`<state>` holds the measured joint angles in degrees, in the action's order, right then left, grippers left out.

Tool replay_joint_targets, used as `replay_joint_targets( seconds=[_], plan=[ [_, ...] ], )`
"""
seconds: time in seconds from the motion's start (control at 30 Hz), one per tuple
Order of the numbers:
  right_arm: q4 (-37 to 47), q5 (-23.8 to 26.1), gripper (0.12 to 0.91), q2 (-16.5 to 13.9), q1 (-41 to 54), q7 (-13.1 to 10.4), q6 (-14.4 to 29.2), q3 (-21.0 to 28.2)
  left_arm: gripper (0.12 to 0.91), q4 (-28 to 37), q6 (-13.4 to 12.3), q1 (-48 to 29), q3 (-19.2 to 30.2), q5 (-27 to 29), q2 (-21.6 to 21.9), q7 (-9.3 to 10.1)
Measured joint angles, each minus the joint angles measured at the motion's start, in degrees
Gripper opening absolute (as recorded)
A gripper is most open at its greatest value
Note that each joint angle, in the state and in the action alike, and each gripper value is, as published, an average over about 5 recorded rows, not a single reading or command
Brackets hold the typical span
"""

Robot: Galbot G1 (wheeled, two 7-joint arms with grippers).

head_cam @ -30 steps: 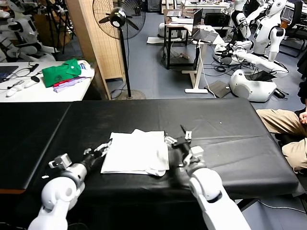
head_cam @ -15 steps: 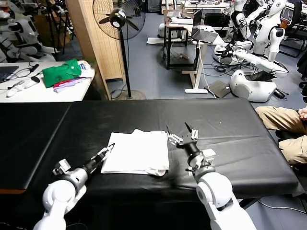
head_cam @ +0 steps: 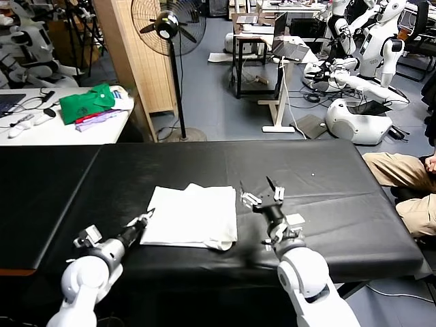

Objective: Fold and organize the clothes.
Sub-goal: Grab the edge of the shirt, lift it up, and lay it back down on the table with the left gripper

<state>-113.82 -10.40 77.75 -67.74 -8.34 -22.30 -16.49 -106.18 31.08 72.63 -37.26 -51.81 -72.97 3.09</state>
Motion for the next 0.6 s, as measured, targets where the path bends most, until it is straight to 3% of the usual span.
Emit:
replay_joint_targets(
  seconds=[0.27, 0.47, 0.6],
  plan=[
    [-0.4, 2.2, 0.798, 0.2, -2.0, -0.4, -3.7, -2.6, 0.132, -0.9, -6.3, 1.5, 0.5, 30.5, 5.1, -0.23],
    [-0.5, 2.2, 0.798, 0.3, -2.3, -0.4, -3.8, -3.1, 0.132, -0.6, -10.0, 3.9, -2.8, 44.9, 13.6, -0.39],
    [-0.4, 2.2, 0.798, 0.7, -1.9, -0.4, -4.0, -2.7, 0.132, -1.7, -10.7, 5.7, -6.4, 51.3, 20.1, -0.22]
  ],
)
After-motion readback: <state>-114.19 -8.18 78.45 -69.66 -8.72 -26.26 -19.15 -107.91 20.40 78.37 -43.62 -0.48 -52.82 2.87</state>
